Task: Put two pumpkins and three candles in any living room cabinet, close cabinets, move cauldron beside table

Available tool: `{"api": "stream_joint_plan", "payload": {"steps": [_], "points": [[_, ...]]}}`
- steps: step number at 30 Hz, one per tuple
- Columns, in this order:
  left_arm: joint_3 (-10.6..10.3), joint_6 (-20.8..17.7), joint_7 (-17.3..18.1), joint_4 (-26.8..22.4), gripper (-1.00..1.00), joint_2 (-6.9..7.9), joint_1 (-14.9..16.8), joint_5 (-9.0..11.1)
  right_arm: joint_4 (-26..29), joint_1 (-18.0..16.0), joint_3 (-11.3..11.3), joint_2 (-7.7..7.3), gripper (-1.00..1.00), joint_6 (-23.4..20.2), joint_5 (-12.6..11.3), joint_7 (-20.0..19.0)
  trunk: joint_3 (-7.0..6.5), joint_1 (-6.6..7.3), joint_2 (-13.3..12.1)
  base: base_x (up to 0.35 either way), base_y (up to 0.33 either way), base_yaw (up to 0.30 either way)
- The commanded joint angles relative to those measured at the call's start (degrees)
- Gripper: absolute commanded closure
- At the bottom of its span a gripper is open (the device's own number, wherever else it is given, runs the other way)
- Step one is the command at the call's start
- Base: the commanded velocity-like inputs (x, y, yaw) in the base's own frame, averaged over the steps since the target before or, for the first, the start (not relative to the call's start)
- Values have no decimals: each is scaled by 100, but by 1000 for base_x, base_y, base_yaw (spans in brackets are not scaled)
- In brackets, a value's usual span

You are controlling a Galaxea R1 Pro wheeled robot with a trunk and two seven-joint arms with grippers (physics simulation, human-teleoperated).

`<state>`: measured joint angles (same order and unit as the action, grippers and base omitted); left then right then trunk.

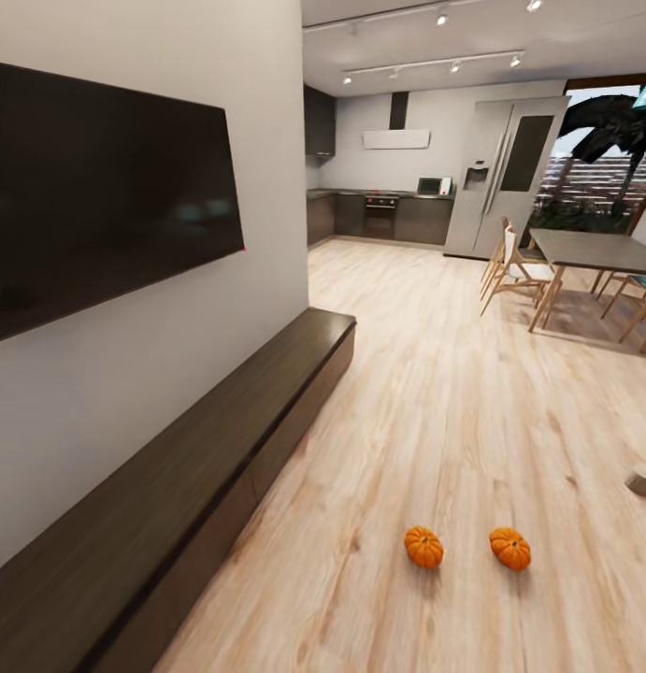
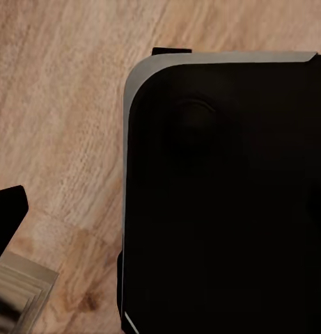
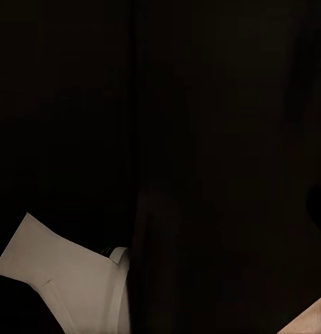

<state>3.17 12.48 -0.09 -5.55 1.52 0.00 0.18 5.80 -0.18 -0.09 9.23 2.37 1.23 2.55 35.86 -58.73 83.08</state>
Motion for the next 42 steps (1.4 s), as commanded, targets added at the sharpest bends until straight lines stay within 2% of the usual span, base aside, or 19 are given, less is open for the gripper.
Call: {"api": "stream_joint_plan", "payload": {"steps": [1,28,37,42], "points": [[0,0,0,1,-100,-1,0,0,0,0,0,0,-100,-1,0,0,0,0,0,303,-176,0],[0,1,0,2,-100,-2,0,0,0,0,0,0,-100,0,0,8,0,0,0,271,-175,0],[0,1,0,2,-100,-2,0,0,0,0,0,0,-100,0,0,9,0,0,0,42,-283,31],[4,8,0,1,-100,-2,0,0,0,0,0,3,-100,0,0,9,0,0,0,2,-106,153]]}}
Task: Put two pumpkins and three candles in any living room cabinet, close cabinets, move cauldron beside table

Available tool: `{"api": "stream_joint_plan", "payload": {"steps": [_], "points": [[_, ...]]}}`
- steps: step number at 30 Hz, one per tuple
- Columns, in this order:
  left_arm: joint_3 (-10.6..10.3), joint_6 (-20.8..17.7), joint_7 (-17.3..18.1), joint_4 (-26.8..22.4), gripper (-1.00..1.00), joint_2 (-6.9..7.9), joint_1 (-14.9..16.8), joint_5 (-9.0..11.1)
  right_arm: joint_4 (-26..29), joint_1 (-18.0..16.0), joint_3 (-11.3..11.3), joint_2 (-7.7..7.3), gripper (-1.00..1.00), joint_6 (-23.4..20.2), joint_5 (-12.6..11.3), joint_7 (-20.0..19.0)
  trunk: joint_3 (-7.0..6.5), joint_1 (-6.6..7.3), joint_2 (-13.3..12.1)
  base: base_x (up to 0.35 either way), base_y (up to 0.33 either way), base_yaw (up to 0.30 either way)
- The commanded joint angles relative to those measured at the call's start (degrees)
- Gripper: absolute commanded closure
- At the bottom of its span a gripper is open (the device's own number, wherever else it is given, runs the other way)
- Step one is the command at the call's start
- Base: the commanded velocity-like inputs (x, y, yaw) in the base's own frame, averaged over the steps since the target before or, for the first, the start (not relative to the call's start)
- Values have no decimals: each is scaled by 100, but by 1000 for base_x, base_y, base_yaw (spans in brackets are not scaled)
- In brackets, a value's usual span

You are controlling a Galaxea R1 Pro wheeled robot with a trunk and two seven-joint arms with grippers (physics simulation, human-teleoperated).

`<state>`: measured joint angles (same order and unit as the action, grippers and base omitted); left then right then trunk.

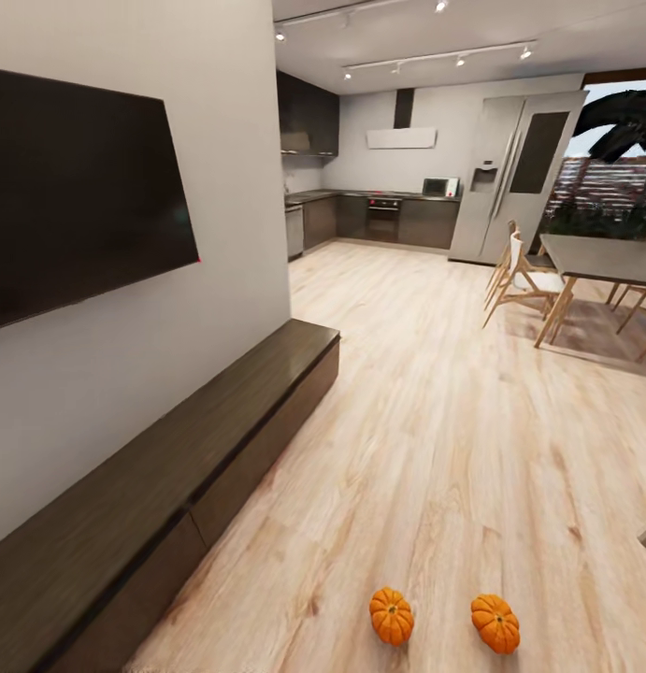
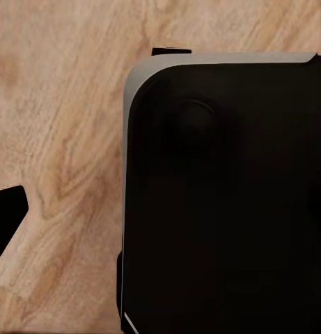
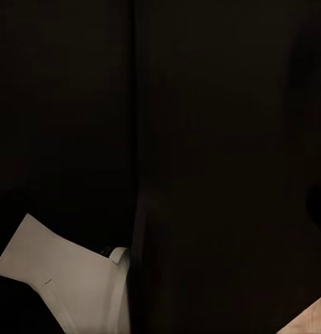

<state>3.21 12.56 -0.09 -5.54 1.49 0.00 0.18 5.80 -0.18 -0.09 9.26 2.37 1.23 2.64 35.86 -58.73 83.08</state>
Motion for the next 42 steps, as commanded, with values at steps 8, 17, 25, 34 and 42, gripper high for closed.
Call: {"api": "stream_joint_plan", "payload": {"steps": [8,17,25,34,42], "points": [[4,-6,0,1,-100,0,0,-1,0,0,0,1,-100,0,0,0,0,0,0,13,-23,251],[4,-3,0,-2,-100,0,0,-2,0,0,0,-3,-100,0,0,0,0,0,0,99,-91,275],[13,-8,0,0,-100,0,0,-7,0,0,0,-3,-100,2,0,0,0,0,0,8,-7,281],[17,-8,0,-4,-100,0,0,-2,0,0,0,-3,-100,9,0,0,0,0,0,59,-68,283],[5,-9,0,-2,-100,-1,0,-6,0,0,0,-3,-100,9,0,0,0,0,0,110,-63,296]]}}
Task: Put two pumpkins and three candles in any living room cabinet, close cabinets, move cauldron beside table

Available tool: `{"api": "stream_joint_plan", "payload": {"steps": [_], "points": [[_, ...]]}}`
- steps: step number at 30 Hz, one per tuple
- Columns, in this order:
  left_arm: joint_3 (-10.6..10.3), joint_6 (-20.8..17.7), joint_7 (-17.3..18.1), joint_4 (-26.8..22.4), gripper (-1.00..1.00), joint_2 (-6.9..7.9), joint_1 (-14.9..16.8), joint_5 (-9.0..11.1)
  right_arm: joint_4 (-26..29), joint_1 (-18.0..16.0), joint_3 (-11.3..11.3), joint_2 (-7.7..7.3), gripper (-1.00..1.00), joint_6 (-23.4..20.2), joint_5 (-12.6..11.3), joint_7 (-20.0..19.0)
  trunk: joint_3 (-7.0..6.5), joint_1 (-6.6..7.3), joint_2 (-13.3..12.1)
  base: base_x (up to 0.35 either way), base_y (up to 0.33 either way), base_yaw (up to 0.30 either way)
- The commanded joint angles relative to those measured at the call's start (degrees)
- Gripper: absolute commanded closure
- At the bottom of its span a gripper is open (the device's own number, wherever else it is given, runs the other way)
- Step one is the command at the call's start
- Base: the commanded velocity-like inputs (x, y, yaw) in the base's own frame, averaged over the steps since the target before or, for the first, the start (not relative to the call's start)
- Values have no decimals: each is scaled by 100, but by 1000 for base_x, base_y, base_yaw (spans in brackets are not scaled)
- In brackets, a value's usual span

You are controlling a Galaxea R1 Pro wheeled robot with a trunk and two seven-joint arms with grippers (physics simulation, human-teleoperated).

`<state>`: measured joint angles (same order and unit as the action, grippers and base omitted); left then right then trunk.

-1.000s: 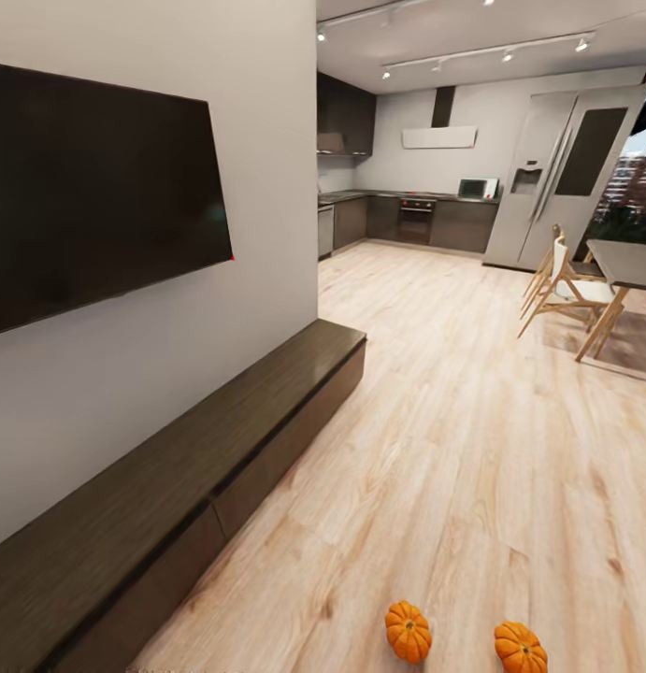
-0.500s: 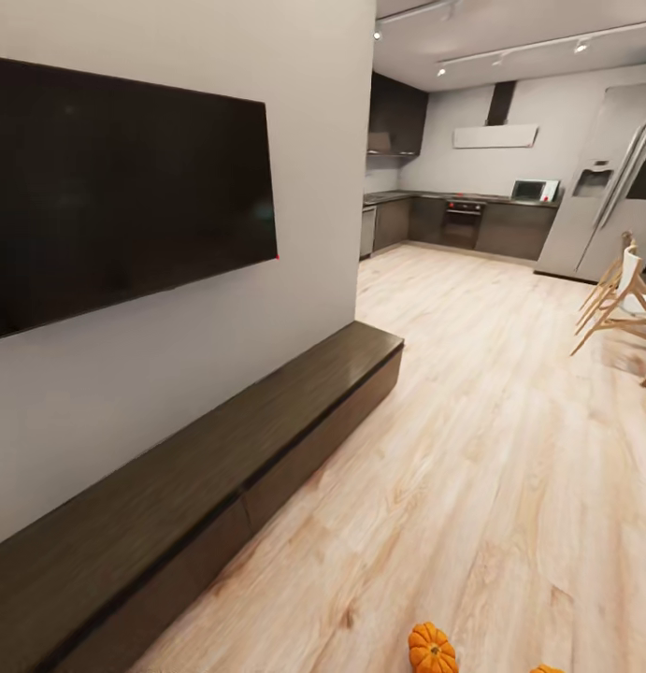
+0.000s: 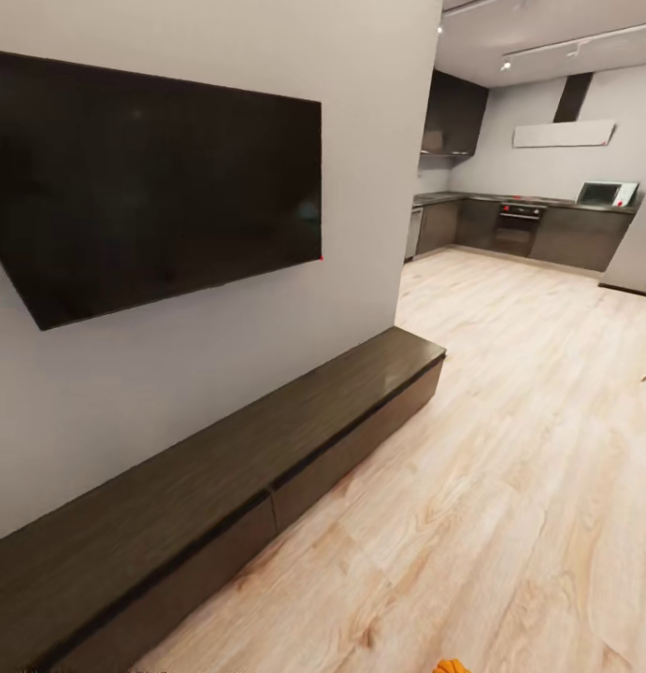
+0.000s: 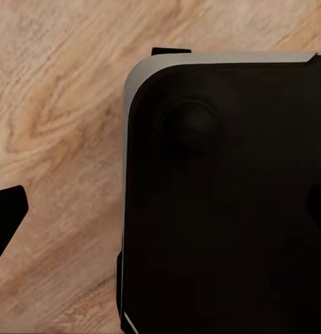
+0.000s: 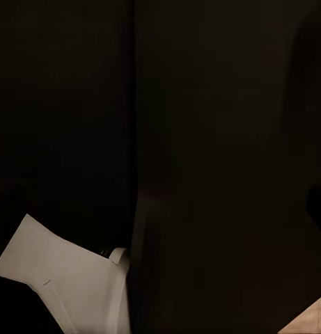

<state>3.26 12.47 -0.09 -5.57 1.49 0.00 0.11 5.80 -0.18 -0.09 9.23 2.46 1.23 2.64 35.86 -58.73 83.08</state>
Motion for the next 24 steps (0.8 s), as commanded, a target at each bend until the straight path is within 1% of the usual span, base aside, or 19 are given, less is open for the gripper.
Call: {"api": "stream_joint_plan", "payload": {"steps": [1,6,11,13,24], "points": [[1,0,0,-2,-100,-3,0,-1,0,0,0,0,-100,0,0,0,0,0,0,105,-139,299],[7,-4,0,-2,-100,-8,0,-2,0,0,0,0,-100,0,0,0,0,0,0,40,-82,299],[3,2,0,-1,-100,-8,0,-8,0,0,0,0,-100,0,0,0,0,0,0,67,-220,299],[0,1,0,-1,-100,-8,0,-10,0,0,0,0,-100,0,0,0,0,0,0,31,-108,299],[-1,1,0,1,-100,-8,0,-11,0,0,0,0,-100,0,0,0,0,0,0,4,-13,299]]}}
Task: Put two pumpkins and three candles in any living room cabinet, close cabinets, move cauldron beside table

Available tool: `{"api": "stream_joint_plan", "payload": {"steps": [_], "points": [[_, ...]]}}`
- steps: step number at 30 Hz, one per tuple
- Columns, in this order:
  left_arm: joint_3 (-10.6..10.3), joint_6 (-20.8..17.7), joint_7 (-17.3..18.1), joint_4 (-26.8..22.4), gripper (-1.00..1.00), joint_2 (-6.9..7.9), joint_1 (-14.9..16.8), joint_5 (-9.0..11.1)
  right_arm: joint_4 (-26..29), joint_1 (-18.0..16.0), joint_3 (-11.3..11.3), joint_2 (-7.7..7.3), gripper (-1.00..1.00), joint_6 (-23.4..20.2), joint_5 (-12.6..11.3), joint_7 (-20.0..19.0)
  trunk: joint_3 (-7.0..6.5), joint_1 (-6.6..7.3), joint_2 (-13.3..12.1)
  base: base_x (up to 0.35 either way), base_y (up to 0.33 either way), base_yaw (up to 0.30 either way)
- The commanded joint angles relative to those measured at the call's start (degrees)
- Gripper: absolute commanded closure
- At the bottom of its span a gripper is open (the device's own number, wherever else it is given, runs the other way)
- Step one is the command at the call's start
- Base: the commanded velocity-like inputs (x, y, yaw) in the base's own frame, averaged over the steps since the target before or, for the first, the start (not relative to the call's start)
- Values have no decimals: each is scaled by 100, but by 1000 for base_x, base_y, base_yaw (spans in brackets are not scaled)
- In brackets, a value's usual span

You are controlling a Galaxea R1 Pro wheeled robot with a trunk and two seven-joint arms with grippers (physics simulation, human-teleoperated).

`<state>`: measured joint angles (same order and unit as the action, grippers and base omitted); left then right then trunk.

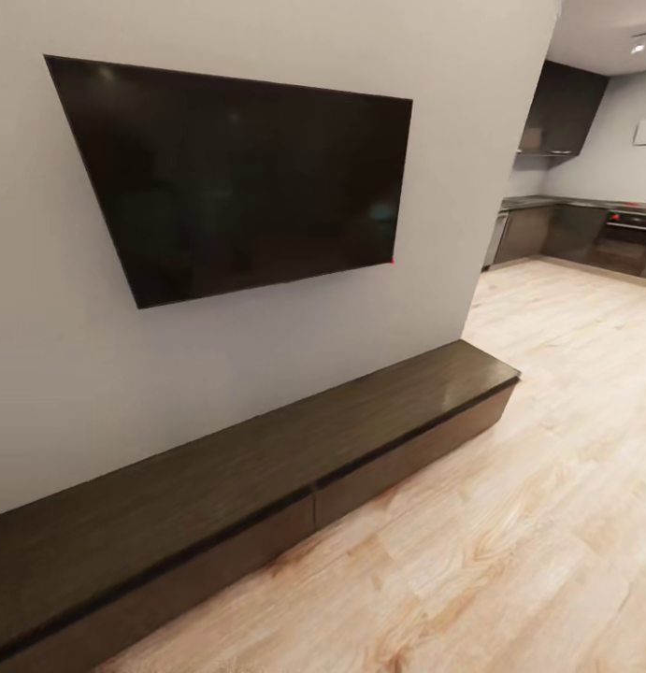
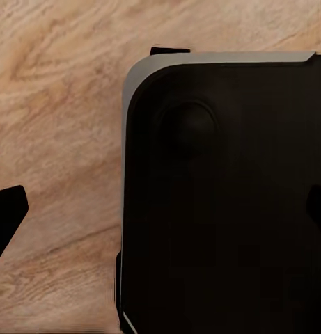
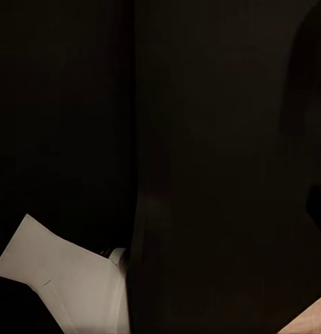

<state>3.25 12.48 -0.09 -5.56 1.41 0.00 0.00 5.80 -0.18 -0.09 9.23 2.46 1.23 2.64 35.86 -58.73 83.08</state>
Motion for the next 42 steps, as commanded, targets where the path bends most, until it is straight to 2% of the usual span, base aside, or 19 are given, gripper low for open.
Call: {"api": "stream_joint_plan", "payload": {"steps": [1,42], "points": [[0,0,0,-1,-100,0,0,0,0,0,0,0,-100,0,0,0,0,0,0,-5,0,299],[1,0,0,-2,-100,0,0,9,0,0,0,0,-100,0,0,0,0,0,0,-13,0,299]]}}
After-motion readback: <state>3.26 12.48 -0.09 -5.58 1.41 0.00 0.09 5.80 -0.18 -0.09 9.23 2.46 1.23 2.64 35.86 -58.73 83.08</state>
